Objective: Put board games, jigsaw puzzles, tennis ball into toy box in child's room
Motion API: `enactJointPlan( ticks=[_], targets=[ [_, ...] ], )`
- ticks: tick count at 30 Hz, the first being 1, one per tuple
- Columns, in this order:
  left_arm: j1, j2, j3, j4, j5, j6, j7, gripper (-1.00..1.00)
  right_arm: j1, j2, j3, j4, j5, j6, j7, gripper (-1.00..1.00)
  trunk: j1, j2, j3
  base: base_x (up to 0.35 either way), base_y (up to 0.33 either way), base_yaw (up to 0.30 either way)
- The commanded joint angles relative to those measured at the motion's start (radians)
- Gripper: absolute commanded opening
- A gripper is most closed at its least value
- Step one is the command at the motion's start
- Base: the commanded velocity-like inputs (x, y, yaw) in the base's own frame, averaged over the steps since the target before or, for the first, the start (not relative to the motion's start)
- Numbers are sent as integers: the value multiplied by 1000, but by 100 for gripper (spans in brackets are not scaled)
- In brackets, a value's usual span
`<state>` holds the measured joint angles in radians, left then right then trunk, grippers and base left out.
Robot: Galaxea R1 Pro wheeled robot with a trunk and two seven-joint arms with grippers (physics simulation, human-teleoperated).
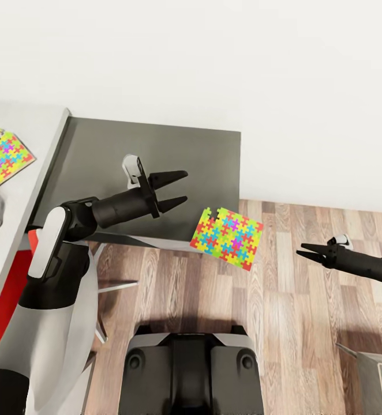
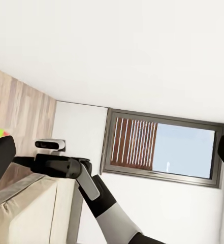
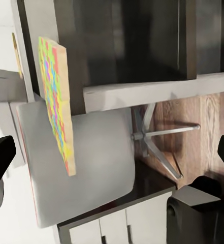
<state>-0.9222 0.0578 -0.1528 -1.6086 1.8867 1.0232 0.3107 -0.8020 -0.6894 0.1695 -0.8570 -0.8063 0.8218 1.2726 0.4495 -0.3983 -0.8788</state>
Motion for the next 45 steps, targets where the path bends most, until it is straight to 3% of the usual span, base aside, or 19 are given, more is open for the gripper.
enactJointPlan(
  ticks=[1, 25, 31, 45],
  targets=[
    [-1, 0, -1, -1, 11, 0, 10, 100, -1, -1, 4, 1, -7, 7, 0, 100, 1, -2, -3, 0, 0, 0],
    [0, 2, -2, -1, 11, 1, 9, 100, 1, -16, 0, -4, -8, 0, 26, 100, 1, -2, -40, 0, 0, 0],
    [0, 1, -2, -1, 11, 1, 9, 100, 5, -18, -1, -15, -7, -6, 67, 100, 1, -2, -45, 0, 0, 0],
    [0, 2, -2, -1, 11, 1, 8, 100, 7, -18, -1, -22, -5, -10, 94, 100, 1, -2, -47, 0, 0, 20]
  ],
)
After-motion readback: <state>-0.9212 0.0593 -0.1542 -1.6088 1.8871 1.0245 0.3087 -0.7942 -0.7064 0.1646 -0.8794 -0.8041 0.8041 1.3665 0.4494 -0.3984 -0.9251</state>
